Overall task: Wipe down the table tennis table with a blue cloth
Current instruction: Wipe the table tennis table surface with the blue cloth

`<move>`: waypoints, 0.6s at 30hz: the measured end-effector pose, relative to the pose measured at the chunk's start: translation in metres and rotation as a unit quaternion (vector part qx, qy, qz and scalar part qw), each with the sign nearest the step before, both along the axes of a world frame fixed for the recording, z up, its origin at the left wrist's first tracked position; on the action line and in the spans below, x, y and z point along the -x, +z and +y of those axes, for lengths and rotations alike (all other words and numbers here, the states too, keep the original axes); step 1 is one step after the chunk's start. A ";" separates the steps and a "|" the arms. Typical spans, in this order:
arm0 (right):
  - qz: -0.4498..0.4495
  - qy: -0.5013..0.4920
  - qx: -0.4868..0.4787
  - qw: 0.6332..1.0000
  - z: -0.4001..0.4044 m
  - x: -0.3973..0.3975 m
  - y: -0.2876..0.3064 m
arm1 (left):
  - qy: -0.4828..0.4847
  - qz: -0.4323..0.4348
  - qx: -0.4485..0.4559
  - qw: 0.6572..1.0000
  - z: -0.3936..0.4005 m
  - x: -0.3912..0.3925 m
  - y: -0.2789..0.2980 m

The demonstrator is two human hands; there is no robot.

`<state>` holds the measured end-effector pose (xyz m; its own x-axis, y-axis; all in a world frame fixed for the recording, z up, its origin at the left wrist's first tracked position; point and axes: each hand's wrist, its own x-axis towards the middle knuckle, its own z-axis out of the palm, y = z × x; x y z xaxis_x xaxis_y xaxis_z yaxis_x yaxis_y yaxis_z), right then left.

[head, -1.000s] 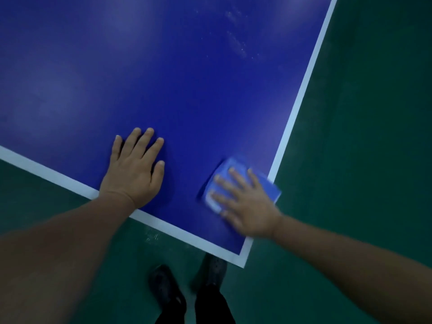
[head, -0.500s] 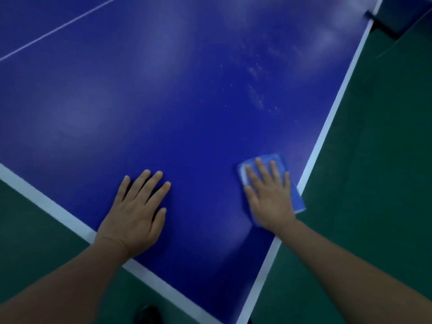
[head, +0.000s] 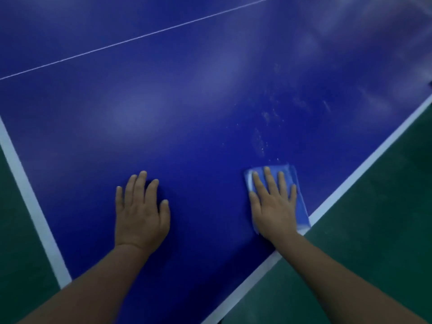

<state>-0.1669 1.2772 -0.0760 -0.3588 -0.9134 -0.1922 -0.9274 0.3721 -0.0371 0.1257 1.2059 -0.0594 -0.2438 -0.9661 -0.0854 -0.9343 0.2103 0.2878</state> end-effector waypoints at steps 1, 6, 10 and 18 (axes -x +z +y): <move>0.002 0.003 0.009 1.000 0.006 0.003 0.001 | 0.019 0.005 -0.009 1.000 0.000 0.014 -0.002; -0.027 0.260 0.050 0.964 -0.009 -0.037 -0.003 | 0.060 0.000 -0.010 0.998 0.002 0.029 -0.017; -0.071 0.441 0.051 0.893 -0.105 -0.071 -0.006 | 0.070 0.022 0.020 0.997 0.001 0.029 -0.019; -0.029 0.035 0.037 0.998 -0.296 0.082 0.009 | 0.036 -0.020 -0.027 0.999 -0.002 0.030 -0.016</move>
<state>-0.2490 0.9814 -0.0674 -0.2837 -0.9484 -0.1418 -0.9468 0.3005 -0.1155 0.0955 1.2040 -0.0751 -0.1691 -0.9747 -0.1461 -0.9572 0.1271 0.2600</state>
